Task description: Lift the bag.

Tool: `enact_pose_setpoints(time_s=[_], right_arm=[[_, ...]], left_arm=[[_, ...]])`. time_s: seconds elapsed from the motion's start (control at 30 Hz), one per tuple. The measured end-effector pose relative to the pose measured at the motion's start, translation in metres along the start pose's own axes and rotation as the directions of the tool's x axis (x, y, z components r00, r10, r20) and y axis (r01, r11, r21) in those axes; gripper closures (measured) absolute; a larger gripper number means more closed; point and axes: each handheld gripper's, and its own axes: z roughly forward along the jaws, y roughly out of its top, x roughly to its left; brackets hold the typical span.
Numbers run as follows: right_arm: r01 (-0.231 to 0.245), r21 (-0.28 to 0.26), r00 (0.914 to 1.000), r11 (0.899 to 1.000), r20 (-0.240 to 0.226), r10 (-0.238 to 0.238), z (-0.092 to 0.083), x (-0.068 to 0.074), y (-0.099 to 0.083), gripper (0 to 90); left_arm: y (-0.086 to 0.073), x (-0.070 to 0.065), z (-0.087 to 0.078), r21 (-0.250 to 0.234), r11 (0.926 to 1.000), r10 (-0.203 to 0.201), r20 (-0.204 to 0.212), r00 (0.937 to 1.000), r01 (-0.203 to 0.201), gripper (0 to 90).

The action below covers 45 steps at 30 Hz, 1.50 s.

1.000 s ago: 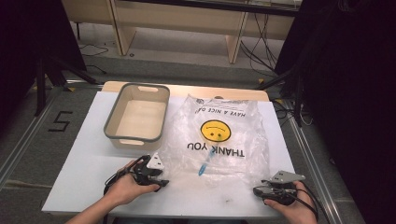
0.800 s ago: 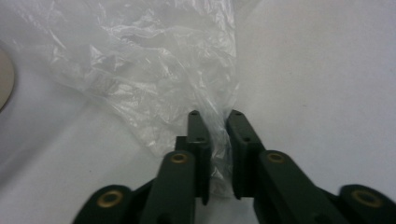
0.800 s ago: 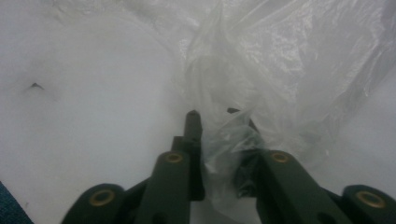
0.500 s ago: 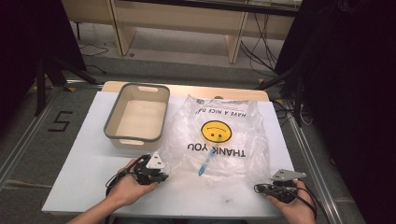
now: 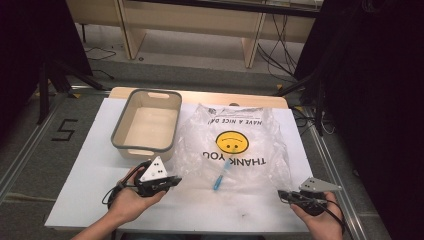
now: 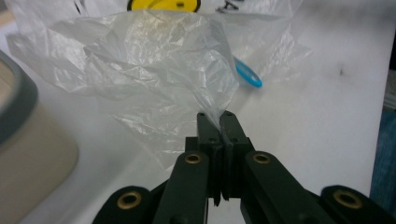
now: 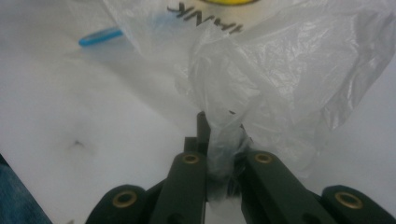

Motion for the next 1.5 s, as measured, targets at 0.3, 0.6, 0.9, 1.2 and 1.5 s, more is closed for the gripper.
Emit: enact_pose_setpoints(time_s=[0.3,0.6,0.9,1.2,1.5], right_arm=[[-0.044,-0.153,0.999,0.987,-0.002,0.044,-0.02,-0.002,0.024,89.0],[-0.077,-0.259,0.9962,0.963,0.018,0.085,-0.031,-0.009,0.05,88.9],[-0.08,-0.396,0.9889,0.915,0.083,0.123,-0.036,-0.011,0.073,88.9],[-0.057,-0.474,0.9815,0.879,0.134,0.136,-0.036,-0.012,0.084,88.9],[-0.052,-0.509,0.9802,0.859,0.139,0.141,-0.041,-0.012,0.097,88.9]], left_arm=[[0.022,0.004,-0.02,-0.182,0.9822,0.04,-0.041,0.9984,-0.047,89.0],[0.046,0.016,-0.034,-0.301,0.9512,0.036,-0.111,0.9932,-0.068,89.0],[0.061,0.027,-0.027,-0.385,0.9169,0.034,-0.191,0.981,-0.107,88.9],[0.075,0.033,-0.027,-0.461,0.877,0.013,-0.256,0.9667,-0.134,88.9],[0.087,0.038,-0.032,-0.488,0.8615,-0.001,-0.277,0.9608,-0.14,88.8]])
